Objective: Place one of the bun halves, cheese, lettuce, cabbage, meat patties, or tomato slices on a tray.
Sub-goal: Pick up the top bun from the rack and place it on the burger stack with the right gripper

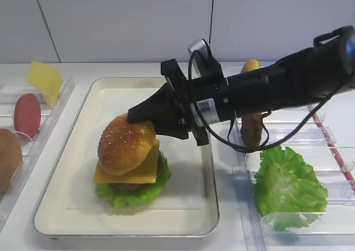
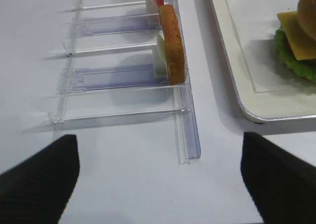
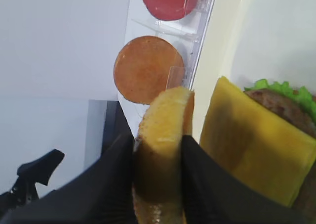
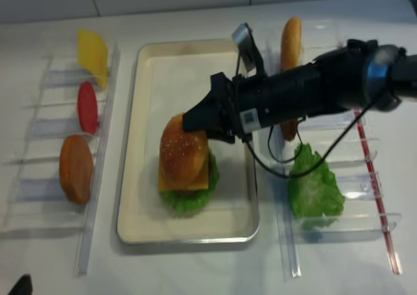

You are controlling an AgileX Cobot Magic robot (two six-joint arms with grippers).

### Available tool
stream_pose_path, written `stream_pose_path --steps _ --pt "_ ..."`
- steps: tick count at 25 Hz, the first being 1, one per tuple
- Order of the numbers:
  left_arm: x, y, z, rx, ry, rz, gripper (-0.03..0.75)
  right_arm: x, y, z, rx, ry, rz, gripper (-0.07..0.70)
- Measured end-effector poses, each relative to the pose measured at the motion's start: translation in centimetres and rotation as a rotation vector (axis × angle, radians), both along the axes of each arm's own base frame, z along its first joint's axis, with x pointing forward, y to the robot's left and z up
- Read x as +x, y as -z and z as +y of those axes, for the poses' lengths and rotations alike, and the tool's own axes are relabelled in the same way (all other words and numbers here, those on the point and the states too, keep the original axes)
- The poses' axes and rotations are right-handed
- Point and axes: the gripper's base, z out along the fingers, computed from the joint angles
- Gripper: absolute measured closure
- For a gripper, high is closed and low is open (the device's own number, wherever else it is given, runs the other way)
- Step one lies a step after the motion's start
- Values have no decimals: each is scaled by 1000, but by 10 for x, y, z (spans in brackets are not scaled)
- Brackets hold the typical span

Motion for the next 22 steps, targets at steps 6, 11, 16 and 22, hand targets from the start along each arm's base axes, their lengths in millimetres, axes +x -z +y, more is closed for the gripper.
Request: stream_pose_path --steps 6,11,16,22 --pt "0 0 0 0 0 -2 82 4 15 3 5 -5 76 387" --pt "0 0 0 0 0 -2 82 5 22 3 -1 -1 96 387" --pt "0 0 0 0 0 -2 82 6 21 4 6 -14 53 387" --pt "0 0 0 0 0 -2 82 6 21 3 5 -22 15 176"
